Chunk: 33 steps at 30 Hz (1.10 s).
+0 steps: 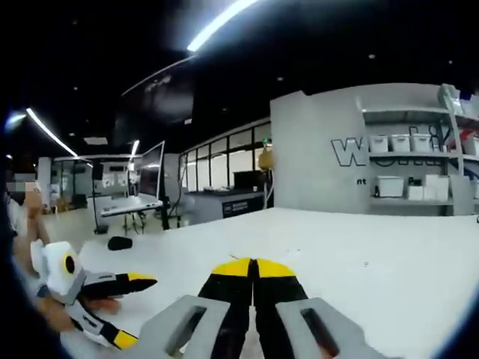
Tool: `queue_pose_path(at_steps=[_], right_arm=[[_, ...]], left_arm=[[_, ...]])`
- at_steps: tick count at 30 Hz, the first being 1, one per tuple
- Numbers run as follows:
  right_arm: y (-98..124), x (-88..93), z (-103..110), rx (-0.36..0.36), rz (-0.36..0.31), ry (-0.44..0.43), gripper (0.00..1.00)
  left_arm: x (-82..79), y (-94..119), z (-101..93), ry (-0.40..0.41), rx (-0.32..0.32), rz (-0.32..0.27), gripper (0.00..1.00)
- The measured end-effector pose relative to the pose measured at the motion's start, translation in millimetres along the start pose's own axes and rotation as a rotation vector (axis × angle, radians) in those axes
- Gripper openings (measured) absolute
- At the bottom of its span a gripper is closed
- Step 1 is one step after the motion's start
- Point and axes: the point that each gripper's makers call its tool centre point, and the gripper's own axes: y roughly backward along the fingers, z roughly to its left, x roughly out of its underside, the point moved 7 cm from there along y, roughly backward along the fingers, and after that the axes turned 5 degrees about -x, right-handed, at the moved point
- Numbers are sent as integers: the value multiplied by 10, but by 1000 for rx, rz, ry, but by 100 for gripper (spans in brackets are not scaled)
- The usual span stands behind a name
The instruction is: Open the resealable bag by pulling the two sides of the seal apart until the entire bag opening is separated and visibly accessible.
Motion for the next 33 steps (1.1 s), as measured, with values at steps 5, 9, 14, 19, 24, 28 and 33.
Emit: queue_pose_path(at_steps=[5,9,14,19,24,28,33], right_arm=[[95,-35,78,-10,-29,-13,0],[178,-52,121,-15,-42,-19,0],[303,-11,205,-36,-52,-50,0],[387,43,255,-46,-60,-74,0],[453,76,287,-53,-66,-94,0],[498,101,312,-55,-71,-108,0],[529,117,366,-63,-81,-121,0]], left_arm=[[-91,174,-4,15,-22,-72,79],[-51,351,-30,34,-6,-50,80],[-87,615,-151,65,40,-43,80],[-169,772,-235,116,90,-65,80],[-217,865,-279,175,124,-70,79],[-202,905,-322,188,142,-60,78],[-169,935,-347,205,157,-46,76]])
